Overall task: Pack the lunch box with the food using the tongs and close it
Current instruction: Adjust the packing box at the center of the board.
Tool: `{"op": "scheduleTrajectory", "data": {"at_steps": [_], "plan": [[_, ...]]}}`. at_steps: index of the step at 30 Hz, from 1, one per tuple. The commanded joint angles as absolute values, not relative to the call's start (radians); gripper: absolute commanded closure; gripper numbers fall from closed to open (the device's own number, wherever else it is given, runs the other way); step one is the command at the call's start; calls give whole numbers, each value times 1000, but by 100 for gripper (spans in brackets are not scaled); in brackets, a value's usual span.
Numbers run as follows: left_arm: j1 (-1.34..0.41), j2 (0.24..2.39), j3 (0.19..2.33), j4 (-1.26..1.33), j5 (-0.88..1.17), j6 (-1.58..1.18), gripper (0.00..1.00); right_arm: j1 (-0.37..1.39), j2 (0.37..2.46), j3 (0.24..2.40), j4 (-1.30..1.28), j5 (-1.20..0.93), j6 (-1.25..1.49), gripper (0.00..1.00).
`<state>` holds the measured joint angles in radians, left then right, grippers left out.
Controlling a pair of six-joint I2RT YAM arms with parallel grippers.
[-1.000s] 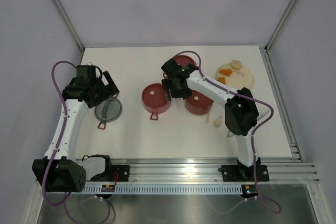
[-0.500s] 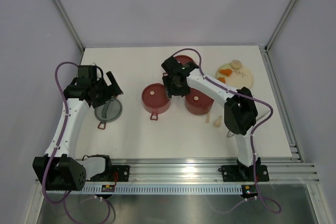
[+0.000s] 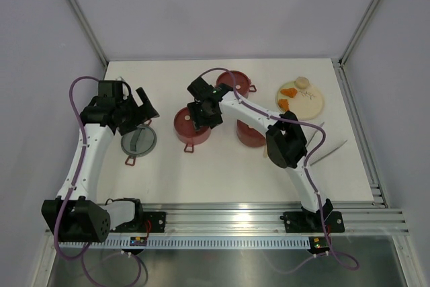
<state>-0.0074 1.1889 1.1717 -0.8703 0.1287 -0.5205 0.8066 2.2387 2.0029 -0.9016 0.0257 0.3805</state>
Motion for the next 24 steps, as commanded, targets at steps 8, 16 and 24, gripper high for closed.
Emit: {"op": "scheduleTrajectory", "data": {"at_steps": [8,16,24], "plan": [[-12,1288,1276,-779,219,-557,3,792,2258,2230,-927,-6,337,30],[-123,1541,1523,-769,227,-568,3,524,2063,1993,-767,-47,367,28],[-213,1793,1713,-716,284,-609,5,370,2002,1879,-617,-89,376,27]]}}
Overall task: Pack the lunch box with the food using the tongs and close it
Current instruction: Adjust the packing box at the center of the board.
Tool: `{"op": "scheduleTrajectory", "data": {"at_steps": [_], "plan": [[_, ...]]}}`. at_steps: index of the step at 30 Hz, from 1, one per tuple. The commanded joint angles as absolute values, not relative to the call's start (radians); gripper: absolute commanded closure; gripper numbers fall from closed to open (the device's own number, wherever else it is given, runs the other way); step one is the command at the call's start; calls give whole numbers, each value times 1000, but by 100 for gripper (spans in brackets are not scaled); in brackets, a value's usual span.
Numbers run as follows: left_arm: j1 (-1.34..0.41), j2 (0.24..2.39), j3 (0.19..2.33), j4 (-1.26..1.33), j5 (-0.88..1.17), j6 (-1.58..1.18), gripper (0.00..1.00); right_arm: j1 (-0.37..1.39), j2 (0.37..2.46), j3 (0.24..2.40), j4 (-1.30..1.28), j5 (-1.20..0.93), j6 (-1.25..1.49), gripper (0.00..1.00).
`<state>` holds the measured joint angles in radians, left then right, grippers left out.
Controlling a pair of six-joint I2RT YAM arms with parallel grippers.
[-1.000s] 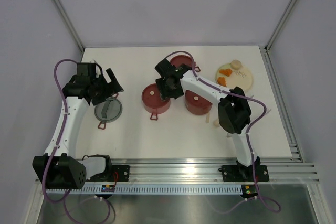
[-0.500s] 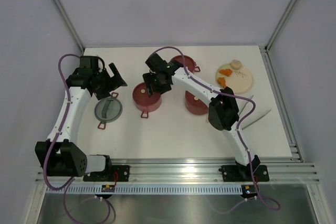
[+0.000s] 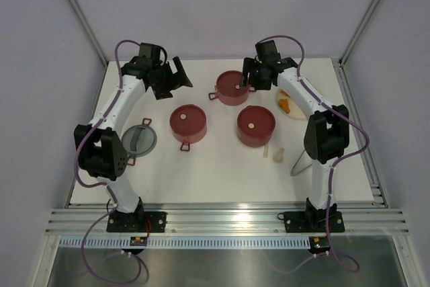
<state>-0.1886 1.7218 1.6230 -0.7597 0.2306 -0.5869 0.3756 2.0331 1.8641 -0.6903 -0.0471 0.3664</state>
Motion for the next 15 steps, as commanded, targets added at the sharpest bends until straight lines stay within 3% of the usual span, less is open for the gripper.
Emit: {"op": "scheduleTrajectory", "data": {"at_steps": [1,7,11,15], "plan": [[-219,1819,1732,-713,291,-614,5,353,2012,1888,-623,-101,377,27],[-275,2029,1905,-672,408,-595,7,204,2170,2058,-676,-334,437,25],[-275,2082,1916,-606,428,-643,10,179,2270,2215,-765,-342,434,25],[-276,2083,1911,-604,430,-627,11,179,2169,2084,-720,-327,428,25]]}}
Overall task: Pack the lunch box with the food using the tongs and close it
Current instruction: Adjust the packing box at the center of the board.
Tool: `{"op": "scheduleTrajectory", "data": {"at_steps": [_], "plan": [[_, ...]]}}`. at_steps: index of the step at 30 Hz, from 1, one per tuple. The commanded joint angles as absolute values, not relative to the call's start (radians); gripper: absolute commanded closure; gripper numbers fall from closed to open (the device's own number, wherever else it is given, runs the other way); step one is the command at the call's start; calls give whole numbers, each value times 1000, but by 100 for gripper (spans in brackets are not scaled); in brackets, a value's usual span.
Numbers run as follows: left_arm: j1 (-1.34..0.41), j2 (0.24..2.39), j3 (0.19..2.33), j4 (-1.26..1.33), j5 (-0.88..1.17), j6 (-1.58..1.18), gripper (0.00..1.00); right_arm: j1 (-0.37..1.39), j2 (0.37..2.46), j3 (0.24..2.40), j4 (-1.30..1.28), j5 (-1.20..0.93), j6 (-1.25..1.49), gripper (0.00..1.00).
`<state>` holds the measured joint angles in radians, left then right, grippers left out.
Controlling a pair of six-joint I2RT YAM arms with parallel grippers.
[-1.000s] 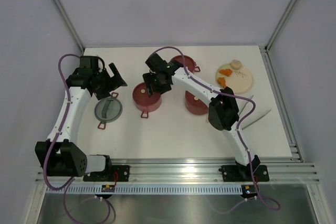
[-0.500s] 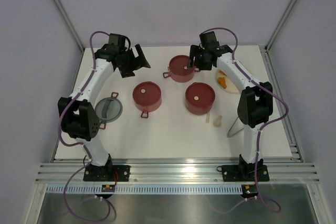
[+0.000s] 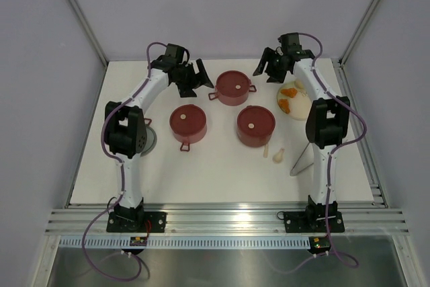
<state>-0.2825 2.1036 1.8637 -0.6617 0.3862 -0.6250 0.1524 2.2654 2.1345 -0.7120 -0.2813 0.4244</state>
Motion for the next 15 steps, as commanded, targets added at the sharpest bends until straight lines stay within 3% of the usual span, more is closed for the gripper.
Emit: {"op": "scheduleTrajectory", "data": {"at_steps": [1,6,15], "plan": [[-276,2077,1905,-607,425,-623,11,181,2142,2009,-683,-287,426,25],[-278,2075,1894,-614,425,-624,11,161,2082,1953,-727,-261,393,24],[-279,1993,1812,-623,402,-600,10,161,1718,1530,-635,-187,419,22]]}}
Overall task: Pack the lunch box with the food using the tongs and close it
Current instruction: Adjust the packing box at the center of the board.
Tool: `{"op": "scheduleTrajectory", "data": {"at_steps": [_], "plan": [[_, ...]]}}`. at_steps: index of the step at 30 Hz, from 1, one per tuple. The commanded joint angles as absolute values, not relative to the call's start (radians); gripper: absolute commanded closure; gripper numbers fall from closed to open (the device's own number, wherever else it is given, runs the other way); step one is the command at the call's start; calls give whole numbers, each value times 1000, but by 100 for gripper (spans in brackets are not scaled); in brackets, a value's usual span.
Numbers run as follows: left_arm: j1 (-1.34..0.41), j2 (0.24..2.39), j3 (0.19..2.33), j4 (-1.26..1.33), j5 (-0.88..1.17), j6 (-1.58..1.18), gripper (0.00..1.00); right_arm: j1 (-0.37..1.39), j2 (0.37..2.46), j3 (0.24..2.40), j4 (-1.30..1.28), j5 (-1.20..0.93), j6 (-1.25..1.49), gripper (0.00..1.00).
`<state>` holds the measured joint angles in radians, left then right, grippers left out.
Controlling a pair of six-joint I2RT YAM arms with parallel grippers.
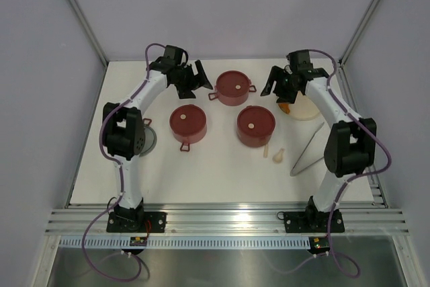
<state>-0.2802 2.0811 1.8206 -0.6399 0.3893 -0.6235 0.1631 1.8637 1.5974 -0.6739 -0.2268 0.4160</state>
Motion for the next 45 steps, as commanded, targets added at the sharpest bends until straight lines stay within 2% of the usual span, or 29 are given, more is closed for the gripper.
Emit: {"op": "scheduleTrajectory", "data": {"at_steps": [1,9,15,20,26,35,45], "plan": [[-279,1984,1804,-624,390,-597,10,161,1683,1456,-629,-189,423,22],[-281,1901,1766,-666,373,-525,9,170,1346,1145,-606,-235,505,21],[-282,1870,1761,-695,342,-509,9,303,1220,1005,-608,-149,612,20],[-284,1864,1747,-695,350,-517,9,388,1256,960,-557,-127,676,19],[-287,1842,1729,-696,344,-512,9,397,1334,992,-563,-29,672,17],[-287,1833,1707,-692,345,-511,9,451,1420,1014,-508,-34,676,18],[-285,1829,1706,-706,319,-491,9,627,1558,1173,-479,-52,683,18]]}}
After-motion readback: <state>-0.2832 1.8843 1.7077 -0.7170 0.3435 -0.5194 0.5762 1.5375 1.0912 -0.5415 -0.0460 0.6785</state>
